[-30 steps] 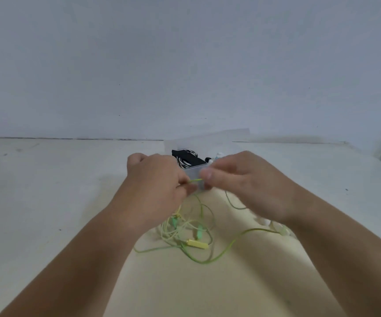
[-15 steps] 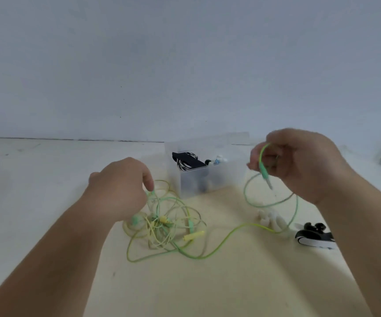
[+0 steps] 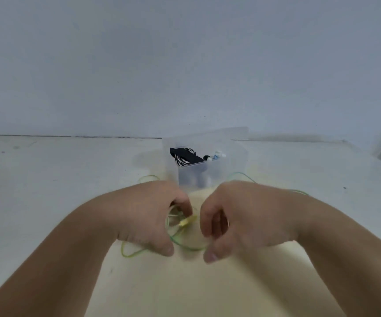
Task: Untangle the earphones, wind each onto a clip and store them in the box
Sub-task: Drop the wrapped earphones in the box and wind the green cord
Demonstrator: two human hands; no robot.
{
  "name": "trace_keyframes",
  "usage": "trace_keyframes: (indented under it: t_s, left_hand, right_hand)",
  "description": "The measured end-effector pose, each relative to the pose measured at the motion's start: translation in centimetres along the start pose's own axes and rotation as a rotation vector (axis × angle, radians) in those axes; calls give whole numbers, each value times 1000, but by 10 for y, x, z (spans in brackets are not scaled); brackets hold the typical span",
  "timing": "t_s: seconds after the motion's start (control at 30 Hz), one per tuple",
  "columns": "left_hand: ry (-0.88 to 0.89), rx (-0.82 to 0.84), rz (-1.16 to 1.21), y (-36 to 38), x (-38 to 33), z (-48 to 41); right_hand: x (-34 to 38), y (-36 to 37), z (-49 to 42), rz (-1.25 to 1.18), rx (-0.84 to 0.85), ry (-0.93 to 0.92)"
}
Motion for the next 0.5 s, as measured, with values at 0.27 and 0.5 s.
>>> trace_keyframes:
  t_s: [0.27, 0.5]
  left_hand:
    - [-67, -266, 244, -13, 18, -5]
    - [-73, -492, 706, -18, 17, -7]
  right_hand:
    - [-14, -6, -9, -2, -119, 17]
    - [-16, -2, -17, -270, -224, 99]
Point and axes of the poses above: each hand's wrist, its own z-axis away from the middle knuckle, its own y-axis out of the palm, x = y × z, the point moved 4 cm from there along -z, towards the middle knuckle, and after that the axes turned 3 degrees about z, right-handed, at the moved point
